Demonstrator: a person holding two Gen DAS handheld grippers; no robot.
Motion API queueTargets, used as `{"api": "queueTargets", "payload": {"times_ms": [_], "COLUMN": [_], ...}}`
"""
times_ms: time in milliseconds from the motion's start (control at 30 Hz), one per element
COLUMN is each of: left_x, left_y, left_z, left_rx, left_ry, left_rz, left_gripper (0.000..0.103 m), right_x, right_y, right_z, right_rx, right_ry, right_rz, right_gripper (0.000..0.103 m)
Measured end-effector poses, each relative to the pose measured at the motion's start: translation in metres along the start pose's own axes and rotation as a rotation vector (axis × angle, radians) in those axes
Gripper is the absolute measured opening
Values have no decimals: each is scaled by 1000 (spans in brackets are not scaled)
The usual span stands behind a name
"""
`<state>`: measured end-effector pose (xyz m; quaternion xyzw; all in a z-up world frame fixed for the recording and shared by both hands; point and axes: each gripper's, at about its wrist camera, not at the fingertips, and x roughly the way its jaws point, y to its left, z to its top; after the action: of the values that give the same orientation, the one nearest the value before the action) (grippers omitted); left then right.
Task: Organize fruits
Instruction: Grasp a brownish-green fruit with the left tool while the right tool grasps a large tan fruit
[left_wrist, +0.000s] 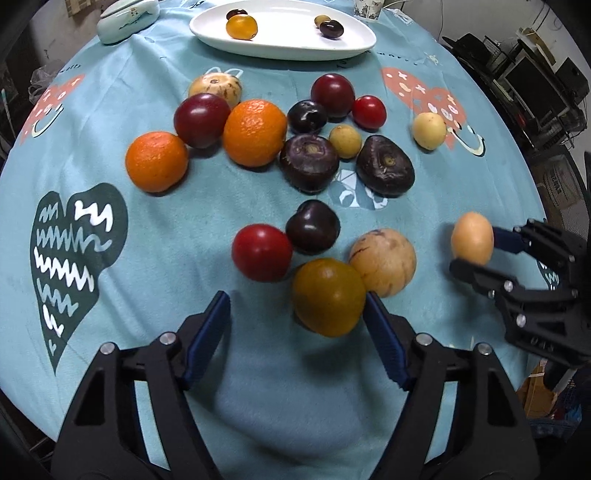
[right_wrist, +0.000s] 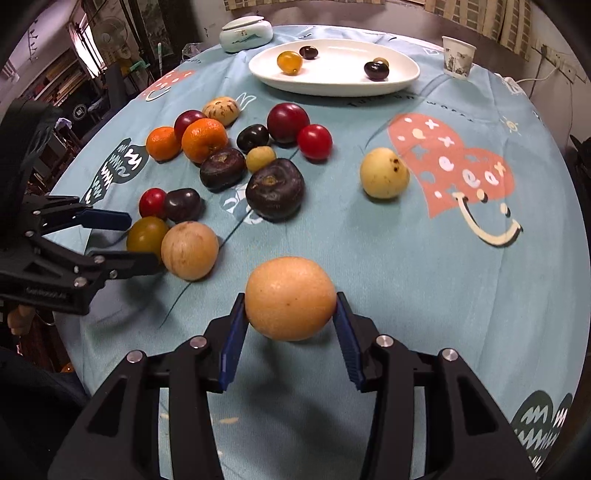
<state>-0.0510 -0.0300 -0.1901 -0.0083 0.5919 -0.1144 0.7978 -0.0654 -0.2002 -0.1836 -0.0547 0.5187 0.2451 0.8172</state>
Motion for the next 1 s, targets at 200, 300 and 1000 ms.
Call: {"api": "queueTargets", "payload": {"times_ms": [200,300,1000], "left_x": [-1,-5,-70], "left_y": [-7,-8,7], "left_z": [3,-2,52], "left_rx": [29,63,202], "left_ry": [3,14,-120], "left_rz": [-41,-18,3], "left_gripper": [41,41,41], "right_x": [4,5,-39], "right_y": [5,7,52], "right_z": [-9,-11,47], "right_rx": [1,13,104], "right_ry": [16,13,-160], "right_rz": [9,8,6], "right_gripper": [47,47,47]}}
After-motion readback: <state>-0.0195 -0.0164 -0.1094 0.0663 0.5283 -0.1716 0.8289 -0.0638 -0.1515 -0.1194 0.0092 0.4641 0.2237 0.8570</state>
